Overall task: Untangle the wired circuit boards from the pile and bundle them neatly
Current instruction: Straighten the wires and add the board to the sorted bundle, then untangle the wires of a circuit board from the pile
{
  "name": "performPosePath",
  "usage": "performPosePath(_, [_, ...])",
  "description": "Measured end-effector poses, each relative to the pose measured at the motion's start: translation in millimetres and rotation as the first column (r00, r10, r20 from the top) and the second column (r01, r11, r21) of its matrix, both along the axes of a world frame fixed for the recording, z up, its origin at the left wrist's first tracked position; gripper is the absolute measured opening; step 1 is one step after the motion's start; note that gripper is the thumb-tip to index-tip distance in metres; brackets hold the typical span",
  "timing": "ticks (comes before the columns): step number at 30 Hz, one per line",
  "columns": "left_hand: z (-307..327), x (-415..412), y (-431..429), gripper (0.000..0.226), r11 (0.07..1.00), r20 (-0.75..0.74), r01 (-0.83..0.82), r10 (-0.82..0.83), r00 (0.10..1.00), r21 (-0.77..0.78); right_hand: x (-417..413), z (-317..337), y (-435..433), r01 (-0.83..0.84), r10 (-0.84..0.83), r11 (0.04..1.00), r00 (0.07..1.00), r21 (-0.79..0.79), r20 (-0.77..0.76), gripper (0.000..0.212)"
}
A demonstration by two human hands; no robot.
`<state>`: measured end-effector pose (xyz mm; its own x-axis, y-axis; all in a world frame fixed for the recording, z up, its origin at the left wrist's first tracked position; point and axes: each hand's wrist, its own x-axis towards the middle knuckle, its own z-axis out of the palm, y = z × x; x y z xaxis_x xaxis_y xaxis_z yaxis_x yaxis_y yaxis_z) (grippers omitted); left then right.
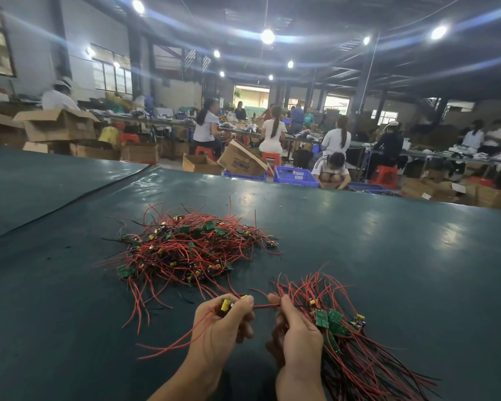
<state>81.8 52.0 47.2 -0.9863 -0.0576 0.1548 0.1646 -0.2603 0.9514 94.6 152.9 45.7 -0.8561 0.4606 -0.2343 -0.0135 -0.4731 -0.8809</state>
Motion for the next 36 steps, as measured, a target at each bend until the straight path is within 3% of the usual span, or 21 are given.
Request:
performPosePath(5, [3.3, 0.8, -1.3, 0.028, 1.0, -0.01, 0.017, -0.017, 1.0, -0.012, -4.7, 5.7, 17.3, 0.049, -0.055, 0.981, 0.998, -0.186, -0.03, 0.029])
performPosePath(12, [-0.7, -0.8, -3.0, 0.037, 0.998, 0.048, 0.065, -0.066, 0.997, 0.019, -1.4, 6.7, 20.9, 0.0, 0.002, 0.926, 1.0, -0.378, 0.006, 0.034])
performPosePath(20, [0.5, -1.0, -8.6, 0.044, 0.986, 0.101, 0.143, -0.151, 0.983, 0.083, -4.0, 1.3, 21.7, 0.1, -0.106, 0.989, 0.993, -0.106, -0.055, 0.025])
performPosePath(23, [1.9, -2.4, -12.7, 0.043, 0.982, 0.118, 0.146, -0.16, 0.98, 0.12, -2.0, 0.6, 20.6, 0.06, -0.077, 0.99, 0.989, -0.13, -0.13, 0.027])
performPosePath(29, [3.8, -17.4, -30.4, 0.031, 0.953, 0.208, 0.072, -0.137, 0.969, 0.294, -1.4, 3.3, 40.3, -0.068, 0.003, 0.945, 0.98, -0.32, -0.198, 0.024])
performPosePath(33, [2.8, -23.4, -38.6, 0.023, 0.948, 0.203, 0.016, -0.084, 0.976, 0.317, 0.3, -0.1, 34.6, -0.072, 0.032, 0.981, 0.976, -0.182, -0.215, 0.026])
performPosePath(36, [0.5, -17.1, -27.9, 0.021, 0.966, 0.148, 0.051, -0.091, 0.985, 0.255, 2.3, -6.5, 12.4, -0.125, 0.129, 0.991, 0.985, 0.039, -0.117, 0.025])
